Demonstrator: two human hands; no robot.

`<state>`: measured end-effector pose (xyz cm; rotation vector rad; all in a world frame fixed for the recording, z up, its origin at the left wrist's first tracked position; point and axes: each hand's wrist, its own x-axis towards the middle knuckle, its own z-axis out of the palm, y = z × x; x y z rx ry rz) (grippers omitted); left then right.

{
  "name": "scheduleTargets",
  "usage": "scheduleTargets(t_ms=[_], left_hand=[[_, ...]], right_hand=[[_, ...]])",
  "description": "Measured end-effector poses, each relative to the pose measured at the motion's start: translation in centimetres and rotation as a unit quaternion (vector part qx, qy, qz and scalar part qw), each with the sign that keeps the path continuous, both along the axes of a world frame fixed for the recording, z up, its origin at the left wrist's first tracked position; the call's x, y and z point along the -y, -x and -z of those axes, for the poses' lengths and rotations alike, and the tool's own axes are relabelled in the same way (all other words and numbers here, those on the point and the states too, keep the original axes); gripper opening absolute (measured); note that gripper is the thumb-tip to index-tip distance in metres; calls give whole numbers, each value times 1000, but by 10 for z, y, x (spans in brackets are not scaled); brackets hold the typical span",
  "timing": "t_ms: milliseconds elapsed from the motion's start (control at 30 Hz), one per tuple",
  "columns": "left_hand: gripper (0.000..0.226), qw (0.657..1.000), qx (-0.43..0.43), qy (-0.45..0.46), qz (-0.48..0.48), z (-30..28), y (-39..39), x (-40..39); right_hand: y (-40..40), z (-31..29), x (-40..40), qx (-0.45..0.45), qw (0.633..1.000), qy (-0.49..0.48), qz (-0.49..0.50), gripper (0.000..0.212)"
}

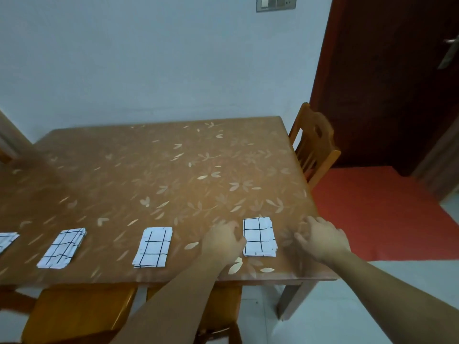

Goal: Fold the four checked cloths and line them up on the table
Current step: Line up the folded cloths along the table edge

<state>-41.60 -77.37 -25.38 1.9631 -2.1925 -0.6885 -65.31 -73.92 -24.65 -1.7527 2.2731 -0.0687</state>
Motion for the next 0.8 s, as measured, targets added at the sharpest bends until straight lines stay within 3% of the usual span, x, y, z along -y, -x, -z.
scheduleTargets(t_ms=[100, 233, 367, 800], left_hand=[[21, 999, -11, -46, -13, 17, -1, 14], [15, 994, -11, -104, -16, 39, 3, 21], [27, 984, -73, -151, -65, 67, 12, 20], [21, 963, -122, -152, -186, 95, 18, 18]], right_hand=[[-6, 15, 14, 10, 1000, -26, 6, 53], [-20, 37, 25, 68, 994, -78, -19, 30], [-34, 62, 35, 159, 982, -106, -5, 20], [-33, 95, 47, 283, 947, -118, 98, 17]])
